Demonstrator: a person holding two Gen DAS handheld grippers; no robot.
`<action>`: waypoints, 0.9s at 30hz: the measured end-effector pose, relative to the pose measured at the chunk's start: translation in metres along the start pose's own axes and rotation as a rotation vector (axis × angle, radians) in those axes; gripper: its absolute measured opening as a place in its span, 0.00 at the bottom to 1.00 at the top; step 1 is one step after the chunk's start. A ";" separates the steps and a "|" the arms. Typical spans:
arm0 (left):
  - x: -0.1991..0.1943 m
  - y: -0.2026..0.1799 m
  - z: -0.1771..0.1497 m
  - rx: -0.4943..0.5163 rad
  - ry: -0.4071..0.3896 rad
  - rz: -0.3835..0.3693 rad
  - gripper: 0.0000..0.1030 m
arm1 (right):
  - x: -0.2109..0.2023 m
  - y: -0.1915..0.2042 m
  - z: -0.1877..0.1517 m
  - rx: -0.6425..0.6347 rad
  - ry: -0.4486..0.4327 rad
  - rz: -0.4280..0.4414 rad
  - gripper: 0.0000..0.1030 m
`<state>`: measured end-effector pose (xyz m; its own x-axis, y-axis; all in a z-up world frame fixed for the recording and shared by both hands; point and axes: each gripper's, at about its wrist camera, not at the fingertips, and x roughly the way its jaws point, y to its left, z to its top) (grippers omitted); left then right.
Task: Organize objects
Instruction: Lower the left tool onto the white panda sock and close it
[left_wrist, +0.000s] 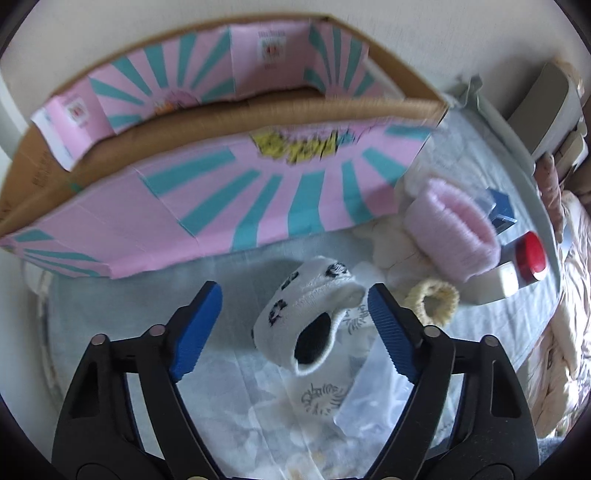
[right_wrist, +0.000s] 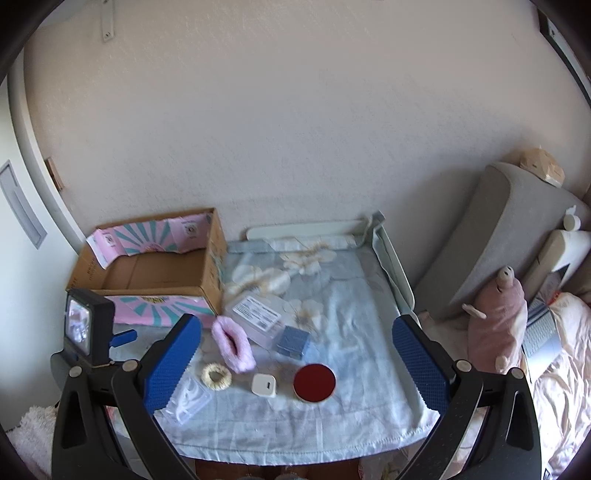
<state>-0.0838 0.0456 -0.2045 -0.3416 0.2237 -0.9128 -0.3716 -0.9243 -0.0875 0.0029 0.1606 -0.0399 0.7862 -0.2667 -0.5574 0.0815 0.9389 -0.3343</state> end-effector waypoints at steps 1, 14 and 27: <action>0.002 0.001 -0.001 0.001 0.007 -0.005 0.75 | 0.001 -0.001 -0.001 0.005 0.008 -0.009 1.00; 0.016 -0.007 -0.004 0.045 0.020 -0.011 0.39 | 0.003 -0.019 -0.013 0.086 0.058 -0.102 1.00; -0.064 -0.005 0.003 -0.008 -0.151 -0.026 0.34 | -0.005 -0.037 -0.009 0.147 0.049 -0.156 1.00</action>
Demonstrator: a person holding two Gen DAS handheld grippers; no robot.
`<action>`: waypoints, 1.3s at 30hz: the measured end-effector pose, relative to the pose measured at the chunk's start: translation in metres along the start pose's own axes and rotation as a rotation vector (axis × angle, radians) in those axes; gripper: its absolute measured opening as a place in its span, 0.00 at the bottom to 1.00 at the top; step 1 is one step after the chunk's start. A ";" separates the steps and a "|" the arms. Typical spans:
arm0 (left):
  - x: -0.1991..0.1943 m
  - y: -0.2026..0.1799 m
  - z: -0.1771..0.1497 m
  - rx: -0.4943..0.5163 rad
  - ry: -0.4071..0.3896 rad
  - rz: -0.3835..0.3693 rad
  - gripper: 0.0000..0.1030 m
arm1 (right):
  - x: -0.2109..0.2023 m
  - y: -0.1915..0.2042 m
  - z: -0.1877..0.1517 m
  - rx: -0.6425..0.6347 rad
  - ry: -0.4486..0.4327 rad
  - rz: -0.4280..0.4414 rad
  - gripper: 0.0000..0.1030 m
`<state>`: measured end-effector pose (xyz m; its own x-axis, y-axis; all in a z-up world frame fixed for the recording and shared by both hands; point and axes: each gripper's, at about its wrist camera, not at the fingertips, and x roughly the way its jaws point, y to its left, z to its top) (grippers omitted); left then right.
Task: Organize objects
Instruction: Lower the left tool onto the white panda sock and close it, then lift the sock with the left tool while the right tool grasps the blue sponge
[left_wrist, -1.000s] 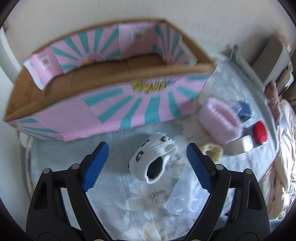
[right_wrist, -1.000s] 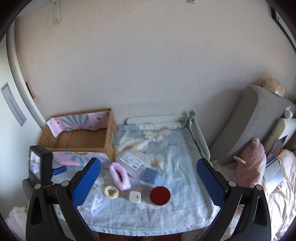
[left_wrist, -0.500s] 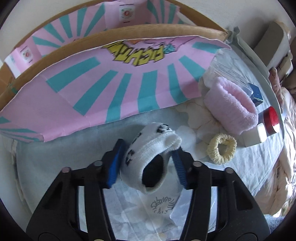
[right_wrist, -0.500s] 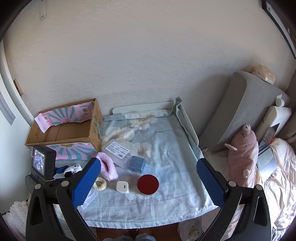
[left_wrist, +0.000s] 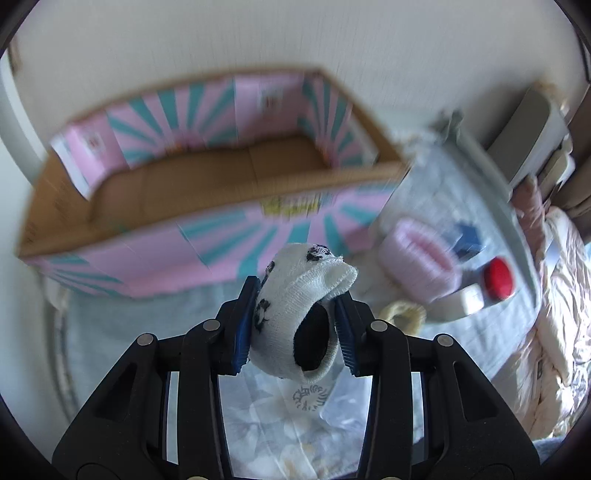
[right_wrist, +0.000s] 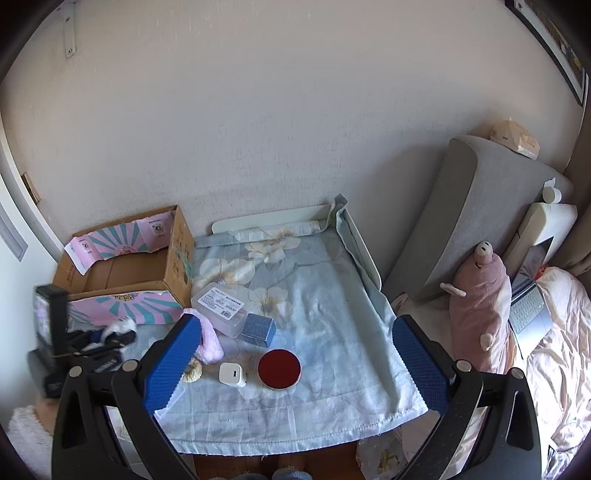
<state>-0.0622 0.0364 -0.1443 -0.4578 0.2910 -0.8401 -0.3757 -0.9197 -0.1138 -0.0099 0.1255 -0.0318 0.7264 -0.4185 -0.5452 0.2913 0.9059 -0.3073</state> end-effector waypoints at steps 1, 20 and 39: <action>-0.011 0.002 0.009 0.002 -0.015 -0.001 0.34 | -0.001 -0.001 0.001 0.000 -0.005 0.001 1.00; -0.195 -0.016 0.019 -0.040 -0.370 0.101 0.35 | 0.005 -0.019 0.000 0.000 -0.005 -0.049 1.00; -0.214 -0.002 0.006 -0.149 -0.395 0.193 0.35 | 0.186 0.013 0.001 -0.413 0.438 0.217 0.83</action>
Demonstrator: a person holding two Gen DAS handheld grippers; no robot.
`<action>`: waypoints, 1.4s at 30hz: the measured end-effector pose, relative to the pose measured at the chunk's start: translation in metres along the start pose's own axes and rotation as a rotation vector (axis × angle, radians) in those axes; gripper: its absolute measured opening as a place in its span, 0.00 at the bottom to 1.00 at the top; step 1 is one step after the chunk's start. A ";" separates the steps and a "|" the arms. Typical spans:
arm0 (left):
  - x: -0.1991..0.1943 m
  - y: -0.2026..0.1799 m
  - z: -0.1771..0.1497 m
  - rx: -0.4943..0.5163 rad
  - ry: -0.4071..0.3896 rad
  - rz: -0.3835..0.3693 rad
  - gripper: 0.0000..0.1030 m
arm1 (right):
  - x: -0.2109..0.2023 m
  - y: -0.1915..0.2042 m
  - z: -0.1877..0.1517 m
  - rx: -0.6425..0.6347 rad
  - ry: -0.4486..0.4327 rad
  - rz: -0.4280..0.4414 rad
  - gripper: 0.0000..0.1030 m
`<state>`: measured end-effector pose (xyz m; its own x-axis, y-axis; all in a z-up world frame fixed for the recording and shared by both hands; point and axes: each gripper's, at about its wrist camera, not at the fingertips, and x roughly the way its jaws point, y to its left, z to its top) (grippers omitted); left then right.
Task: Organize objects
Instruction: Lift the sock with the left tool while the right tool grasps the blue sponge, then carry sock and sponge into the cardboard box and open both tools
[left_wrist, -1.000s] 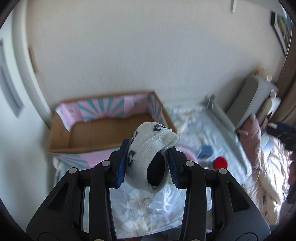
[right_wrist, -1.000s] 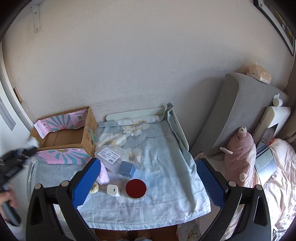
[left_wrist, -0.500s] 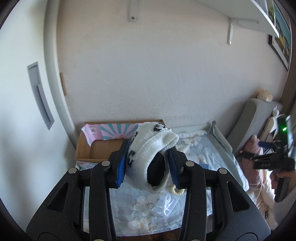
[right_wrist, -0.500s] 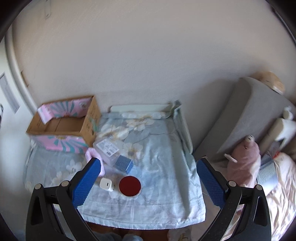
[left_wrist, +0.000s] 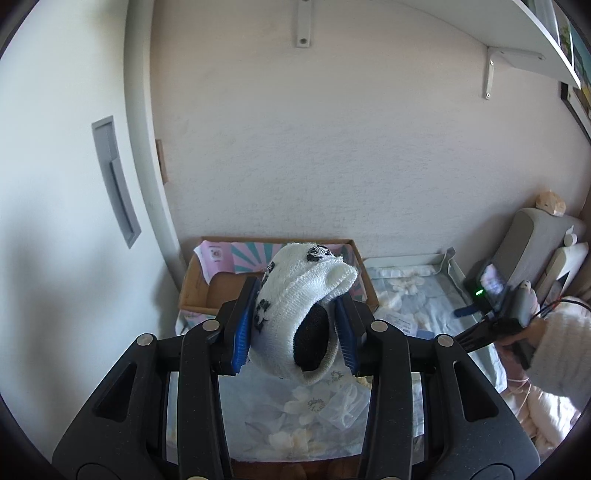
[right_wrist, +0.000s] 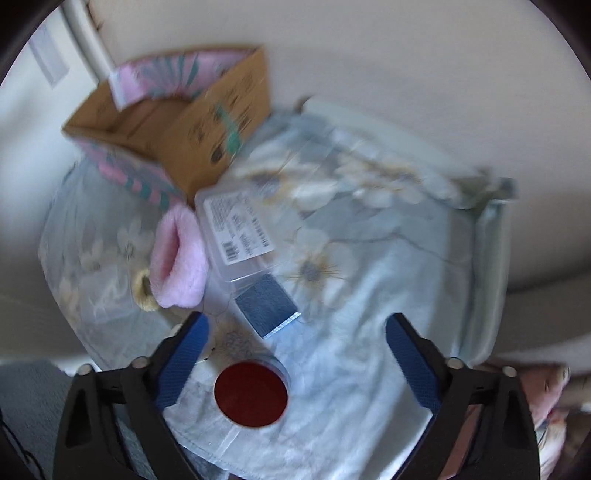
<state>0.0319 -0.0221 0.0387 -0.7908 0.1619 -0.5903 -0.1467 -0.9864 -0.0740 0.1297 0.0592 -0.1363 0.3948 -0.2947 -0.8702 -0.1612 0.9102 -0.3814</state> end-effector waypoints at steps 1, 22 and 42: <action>0.000 0.001 -0.001 -0.010 0.002 -0.008 0.35 | 0.009 0.004 0.002 -0.033 0.032 0.006 0.79; 0.010 -0.008 -0.015 -0.040 0.073 0.003 0.35 | 0.034 0.028 -0.013 -0.183 0.197 -0.024 0.34; 0.034 -0.013 0.001 -0.039 0.053 -0.009 0.35 | -0.176 0.075 0.017 0.301 -0.423 -0.249 0.34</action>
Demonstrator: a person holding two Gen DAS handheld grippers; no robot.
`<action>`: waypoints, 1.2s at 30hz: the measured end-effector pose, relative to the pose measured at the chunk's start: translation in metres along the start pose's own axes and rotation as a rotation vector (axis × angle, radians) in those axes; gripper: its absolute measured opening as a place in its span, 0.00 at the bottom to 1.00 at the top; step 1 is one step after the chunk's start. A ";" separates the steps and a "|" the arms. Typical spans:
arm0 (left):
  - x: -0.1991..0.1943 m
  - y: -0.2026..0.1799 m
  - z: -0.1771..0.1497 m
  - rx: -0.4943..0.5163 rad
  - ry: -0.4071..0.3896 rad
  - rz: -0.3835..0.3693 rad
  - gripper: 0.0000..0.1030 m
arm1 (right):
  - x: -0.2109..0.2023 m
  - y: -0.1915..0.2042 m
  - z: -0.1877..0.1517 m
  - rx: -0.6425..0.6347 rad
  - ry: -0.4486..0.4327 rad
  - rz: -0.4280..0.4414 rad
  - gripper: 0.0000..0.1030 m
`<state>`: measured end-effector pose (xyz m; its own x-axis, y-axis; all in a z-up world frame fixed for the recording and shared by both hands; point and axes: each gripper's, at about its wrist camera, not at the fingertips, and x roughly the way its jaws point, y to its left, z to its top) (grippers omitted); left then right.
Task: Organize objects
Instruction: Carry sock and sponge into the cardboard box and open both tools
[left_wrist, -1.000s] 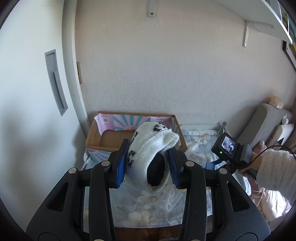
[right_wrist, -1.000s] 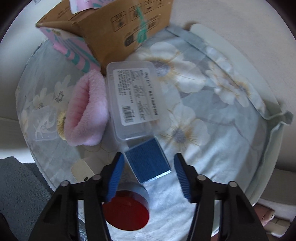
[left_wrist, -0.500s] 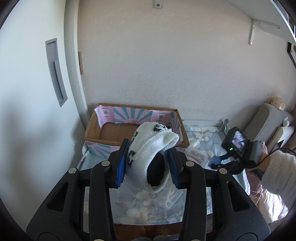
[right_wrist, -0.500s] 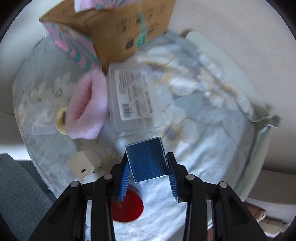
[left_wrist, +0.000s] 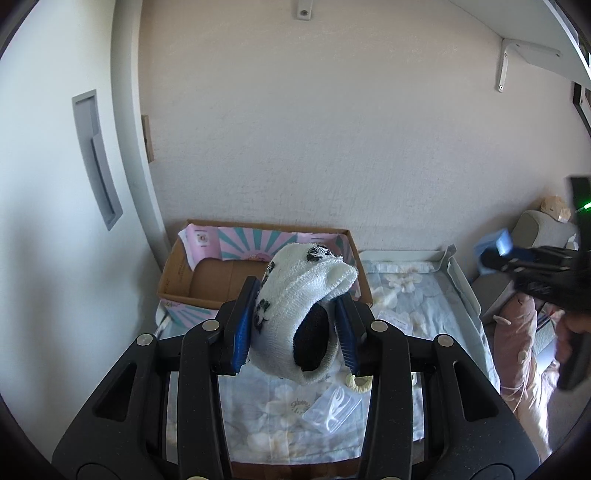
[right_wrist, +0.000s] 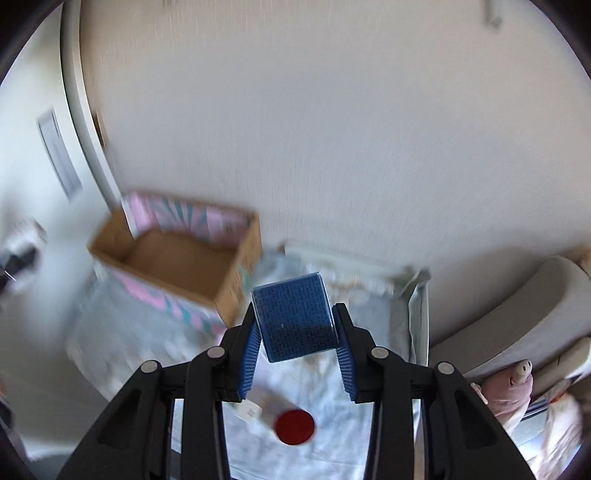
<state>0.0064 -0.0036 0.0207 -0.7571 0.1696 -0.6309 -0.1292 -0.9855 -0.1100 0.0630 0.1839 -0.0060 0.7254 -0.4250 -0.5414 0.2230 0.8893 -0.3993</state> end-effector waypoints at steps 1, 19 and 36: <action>0.001 -0.002 0.001 0.001 -0.001 -0.001 0.35 | -0.010 0.004 0.002 0.025 -0.026 -0.001 0.34; 0.004 -0.020 -0.004 -0.015 0.008 0.028 0.35 | -0.043 0.018 -0.009 0.088 -0.099 -0.019 0.34; 0.045 0.056 0.047 -0.038 0.040 0.056 0.35 | 0.008 0.046 0.055 0.085 -0.073 -0.044 0.34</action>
<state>-0.0652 -0.0514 0.0225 -0.7363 0.1149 -0.6669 -0.0626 -0.9928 -0.1020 0.1154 0.2304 0.0122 0.7589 -0.4528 -0.4680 0.3077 0.8827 -0.3551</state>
